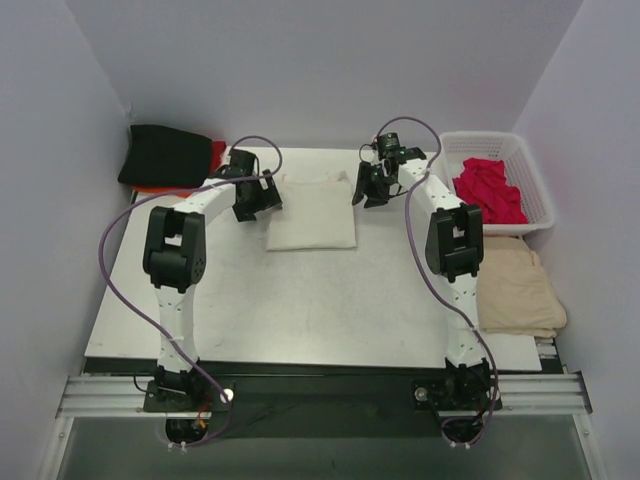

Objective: Fold and stack the t-shirts
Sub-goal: Fold the long partially folded tshirt into a neat square, then put the neatly folded tshirt into the corner of the board with the left arm

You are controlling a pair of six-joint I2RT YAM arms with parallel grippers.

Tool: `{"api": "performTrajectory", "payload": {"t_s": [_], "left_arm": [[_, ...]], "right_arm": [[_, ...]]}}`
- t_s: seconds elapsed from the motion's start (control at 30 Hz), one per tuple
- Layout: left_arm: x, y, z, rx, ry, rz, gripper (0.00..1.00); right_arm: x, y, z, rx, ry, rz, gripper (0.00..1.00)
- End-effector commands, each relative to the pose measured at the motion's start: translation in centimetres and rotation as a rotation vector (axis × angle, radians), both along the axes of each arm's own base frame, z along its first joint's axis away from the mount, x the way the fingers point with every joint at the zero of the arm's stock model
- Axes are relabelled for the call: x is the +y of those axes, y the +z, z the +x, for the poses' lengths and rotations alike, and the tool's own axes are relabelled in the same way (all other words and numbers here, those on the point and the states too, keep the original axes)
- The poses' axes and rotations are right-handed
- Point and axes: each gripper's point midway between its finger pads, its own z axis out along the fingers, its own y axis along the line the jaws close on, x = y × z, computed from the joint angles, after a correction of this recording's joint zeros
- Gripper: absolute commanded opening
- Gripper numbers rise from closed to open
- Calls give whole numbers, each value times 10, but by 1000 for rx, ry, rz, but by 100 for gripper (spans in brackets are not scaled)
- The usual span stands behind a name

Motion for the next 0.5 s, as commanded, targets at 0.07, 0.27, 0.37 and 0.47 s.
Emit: {"api": "performTrajectory", "payload": {"t_s": [0.07, 0.27, 0.37, 0.47], "left_arm": [[-10, 5, 2, 19, -54, -14, 97], [-26, -11, 1, 84, -94, 51, 97], [-38, -26, -12, 151, -123, 71, 98], [-43, -38, -25, 229, -119, 82, 97]], "right_arm": [[1, 28, -12, -25, 20, 10, 39], [2, 25, -15, -9, 14, 18, 39], [3, 22, -15, 1, 8, 23, 38], [7, 20, -14, 3, 11, 31, 38]]}}
